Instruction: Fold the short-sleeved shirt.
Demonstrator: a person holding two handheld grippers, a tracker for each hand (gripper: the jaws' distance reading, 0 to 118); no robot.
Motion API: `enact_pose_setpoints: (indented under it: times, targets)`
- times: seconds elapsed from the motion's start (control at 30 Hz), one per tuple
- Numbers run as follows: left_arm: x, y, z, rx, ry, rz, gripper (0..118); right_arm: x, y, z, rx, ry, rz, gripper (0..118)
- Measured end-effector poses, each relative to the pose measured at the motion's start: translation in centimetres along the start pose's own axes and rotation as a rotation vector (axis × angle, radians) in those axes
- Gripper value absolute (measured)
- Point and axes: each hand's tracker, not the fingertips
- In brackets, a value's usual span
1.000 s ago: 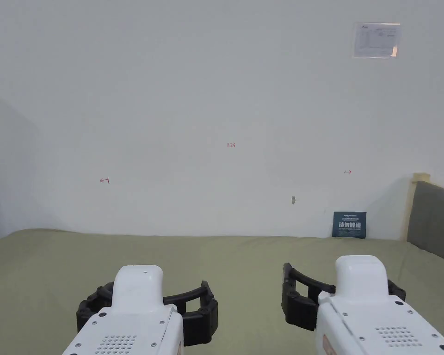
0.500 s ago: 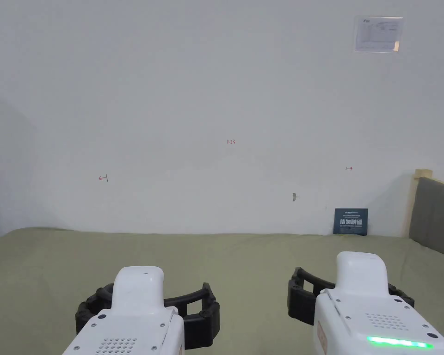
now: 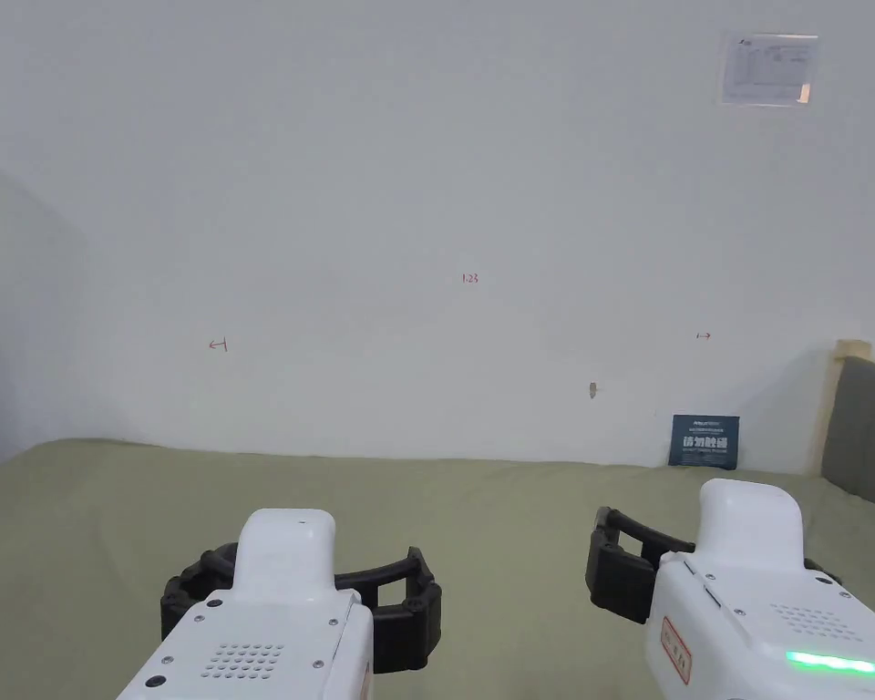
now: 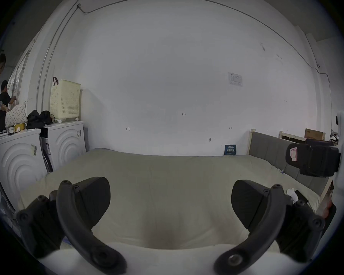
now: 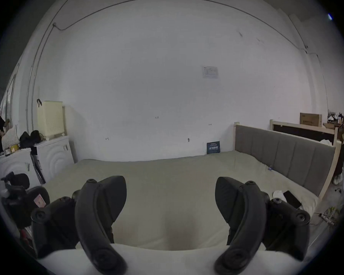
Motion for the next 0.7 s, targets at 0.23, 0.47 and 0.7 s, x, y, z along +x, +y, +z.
enact_pose_setpoints:
  times: [0.23,0.47,0.7]
  targets:
    - [-0.6,0.5,0.1,0.005,0.002,0.001,118,0.1,-0.3,-0.4,-0.030,-0.019,0.000,96]
    - [-1.6,1.0,-0.2,0.003,0.034,0.010,118,0.8,0.0,-0.8,-0.046,-0.016,0.008,96]
    - [-1.7,1.0,-0.5,-0.009,0.040,0.011,118,0.4,0.0,-0.4,-0.034,-0.004,0.036,96]
